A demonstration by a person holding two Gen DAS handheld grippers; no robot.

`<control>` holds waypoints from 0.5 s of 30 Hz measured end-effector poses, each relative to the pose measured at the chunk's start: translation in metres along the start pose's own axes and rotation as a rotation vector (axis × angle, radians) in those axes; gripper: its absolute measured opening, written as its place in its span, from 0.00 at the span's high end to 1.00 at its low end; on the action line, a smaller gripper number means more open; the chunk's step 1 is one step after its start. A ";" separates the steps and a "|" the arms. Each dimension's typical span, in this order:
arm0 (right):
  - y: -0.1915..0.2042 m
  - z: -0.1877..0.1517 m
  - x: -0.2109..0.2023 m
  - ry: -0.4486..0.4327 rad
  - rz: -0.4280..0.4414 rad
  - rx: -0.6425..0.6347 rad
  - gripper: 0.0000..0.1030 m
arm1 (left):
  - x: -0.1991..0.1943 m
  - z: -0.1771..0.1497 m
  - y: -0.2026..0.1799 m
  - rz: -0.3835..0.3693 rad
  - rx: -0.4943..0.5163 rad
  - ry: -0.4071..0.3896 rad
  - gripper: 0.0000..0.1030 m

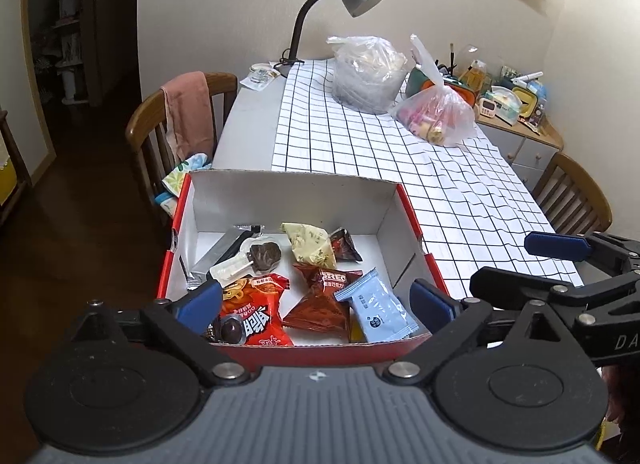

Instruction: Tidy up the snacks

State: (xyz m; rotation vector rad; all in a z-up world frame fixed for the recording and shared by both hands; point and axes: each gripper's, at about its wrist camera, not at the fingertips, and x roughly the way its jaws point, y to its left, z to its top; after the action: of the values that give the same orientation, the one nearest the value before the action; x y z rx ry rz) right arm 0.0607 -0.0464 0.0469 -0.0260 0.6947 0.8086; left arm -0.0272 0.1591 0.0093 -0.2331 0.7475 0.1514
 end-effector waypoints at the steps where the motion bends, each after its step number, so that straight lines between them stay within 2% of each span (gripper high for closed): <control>1: 0.000 0.000 -0.001 0.000 0.003 0.001 0.00 | -0.002 0.000 -0.001 0.002 -0.001 -0.004 0.02; 15: -0.003 -0.002 -0.005 -0.016 -0.004 0.025 0.00 | -0.017 -0.001 -0.007 0.056 0.015 -0.059 0.02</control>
State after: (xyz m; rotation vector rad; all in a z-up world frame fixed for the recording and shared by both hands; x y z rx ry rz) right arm 0.0590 -0.0525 0.0474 0.0018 0.6891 0.7958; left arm -0.0387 0.1512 0.0215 -0.1933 0.6968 0.2046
